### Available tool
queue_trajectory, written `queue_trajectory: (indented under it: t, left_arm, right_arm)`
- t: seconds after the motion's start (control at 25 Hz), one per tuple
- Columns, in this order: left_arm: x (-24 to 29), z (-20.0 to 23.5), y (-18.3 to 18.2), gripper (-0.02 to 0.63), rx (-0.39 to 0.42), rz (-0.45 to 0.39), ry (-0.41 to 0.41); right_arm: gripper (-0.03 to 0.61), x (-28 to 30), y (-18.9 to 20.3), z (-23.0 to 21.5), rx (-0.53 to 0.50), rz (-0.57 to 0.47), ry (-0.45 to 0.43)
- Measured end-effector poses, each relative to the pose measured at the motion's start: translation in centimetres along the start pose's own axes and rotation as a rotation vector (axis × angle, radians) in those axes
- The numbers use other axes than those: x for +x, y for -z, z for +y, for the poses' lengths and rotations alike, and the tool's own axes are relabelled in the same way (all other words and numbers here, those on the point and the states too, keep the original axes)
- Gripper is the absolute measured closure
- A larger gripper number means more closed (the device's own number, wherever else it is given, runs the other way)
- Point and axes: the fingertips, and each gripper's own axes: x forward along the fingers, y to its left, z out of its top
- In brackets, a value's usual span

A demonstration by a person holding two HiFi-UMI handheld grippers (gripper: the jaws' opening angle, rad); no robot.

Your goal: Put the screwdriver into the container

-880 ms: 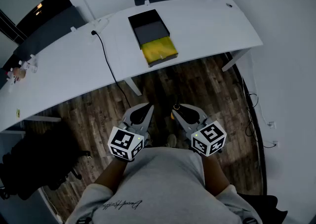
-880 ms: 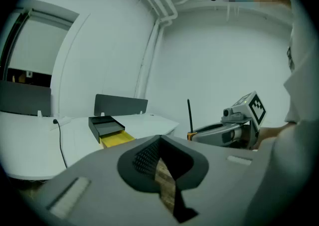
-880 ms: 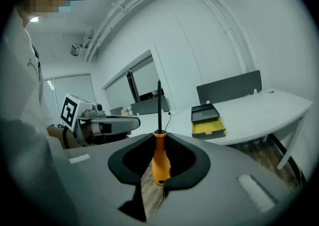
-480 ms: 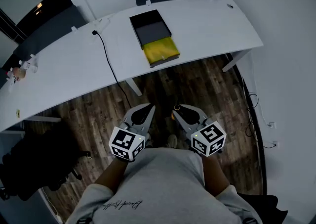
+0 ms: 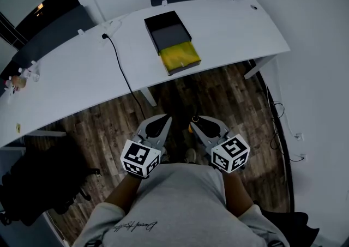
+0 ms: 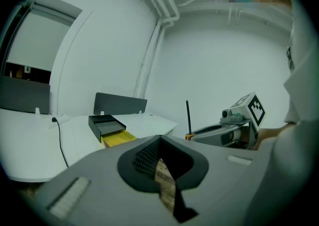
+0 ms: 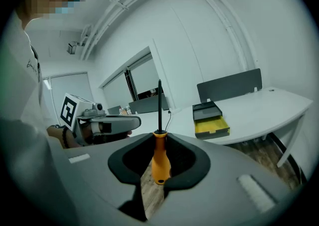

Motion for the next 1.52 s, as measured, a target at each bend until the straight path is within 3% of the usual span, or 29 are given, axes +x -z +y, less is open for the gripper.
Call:
queue_trajectory:
  t: [0.92, 1.24, 1.52]
  left_arm:
    - [-3.5, 6.1, -0.2, 0.614, 0.017, -0.004, 0.067]
    - [-1.9, 7.2, -0.5, 0.614, 0.012, -0.005, 0.05]
    - [2.3, 9.4, -1.2, 0.614, 0.012, 0.008, 0.015]
  right_arm:
    - [0.489, 4.5, -1.7, 3.2, -0.032, -0.035, 0.11]
    - [0.488, 5.4, -2.5, 1.4, -0.046, -0.039, 0.102]
    - [0.489, 7.8, -4.3, -2.7, -0.041, -0.054, 0.062]
